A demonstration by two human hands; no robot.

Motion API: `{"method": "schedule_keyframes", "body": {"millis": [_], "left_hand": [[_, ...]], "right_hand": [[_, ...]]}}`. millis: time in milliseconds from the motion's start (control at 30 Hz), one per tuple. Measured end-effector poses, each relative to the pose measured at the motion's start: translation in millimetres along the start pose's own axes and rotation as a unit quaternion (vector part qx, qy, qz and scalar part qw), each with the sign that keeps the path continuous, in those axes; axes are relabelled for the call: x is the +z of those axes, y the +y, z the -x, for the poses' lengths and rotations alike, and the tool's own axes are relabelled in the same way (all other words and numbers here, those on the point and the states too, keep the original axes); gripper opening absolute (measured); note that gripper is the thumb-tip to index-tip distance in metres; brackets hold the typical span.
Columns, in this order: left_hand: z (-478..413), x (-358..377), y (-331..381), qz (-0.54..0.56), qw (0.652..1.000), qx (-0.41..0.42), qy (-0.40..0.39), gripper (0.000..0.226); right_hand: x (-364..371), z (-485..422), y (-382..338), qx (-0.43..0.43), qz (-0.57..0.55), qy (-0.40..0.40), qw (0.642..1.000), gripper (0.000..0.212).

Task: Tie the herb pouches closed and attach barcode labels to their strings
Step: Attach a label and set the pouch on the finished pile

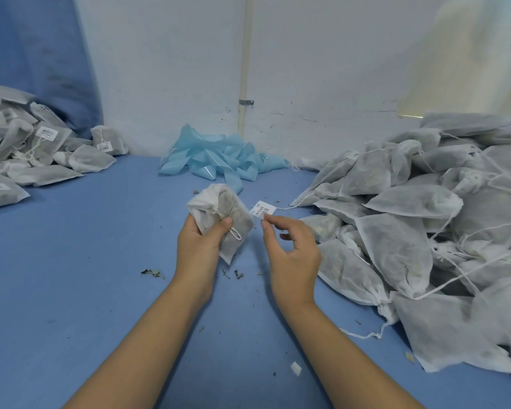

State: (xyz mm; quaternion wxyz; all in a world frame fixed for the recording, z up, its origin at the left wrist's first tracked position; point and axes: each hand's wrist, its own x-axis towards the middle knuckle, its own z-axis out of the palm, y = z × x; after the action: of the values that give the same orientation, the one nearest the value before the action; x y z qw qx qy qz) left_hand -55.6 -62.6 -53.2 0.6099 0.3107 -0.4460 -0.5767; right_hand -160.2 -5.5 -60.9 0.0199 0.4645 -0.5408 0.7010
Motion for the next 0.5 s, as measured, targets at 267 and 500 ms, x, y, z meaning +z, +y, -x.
{"method": "schedule_keyframes", "body": {"millis": [267, 500], "left_hand": [[2.0, 8.8, 7.2, 0.088, 0.995, -0.032, 0.028, 0.021], [4.4, 8.6, 13.4, 0.106, 0.994, -0.03, 0.029, 0.022]], "right_hand": [[6.1, 8.4, -2.5, -0.164, 0.082, -0.044, 0.982, 0.007], [6.0, 9.0, -1.7, -0.145, 0.083, -0.1, 0.981, 0.004]]}}
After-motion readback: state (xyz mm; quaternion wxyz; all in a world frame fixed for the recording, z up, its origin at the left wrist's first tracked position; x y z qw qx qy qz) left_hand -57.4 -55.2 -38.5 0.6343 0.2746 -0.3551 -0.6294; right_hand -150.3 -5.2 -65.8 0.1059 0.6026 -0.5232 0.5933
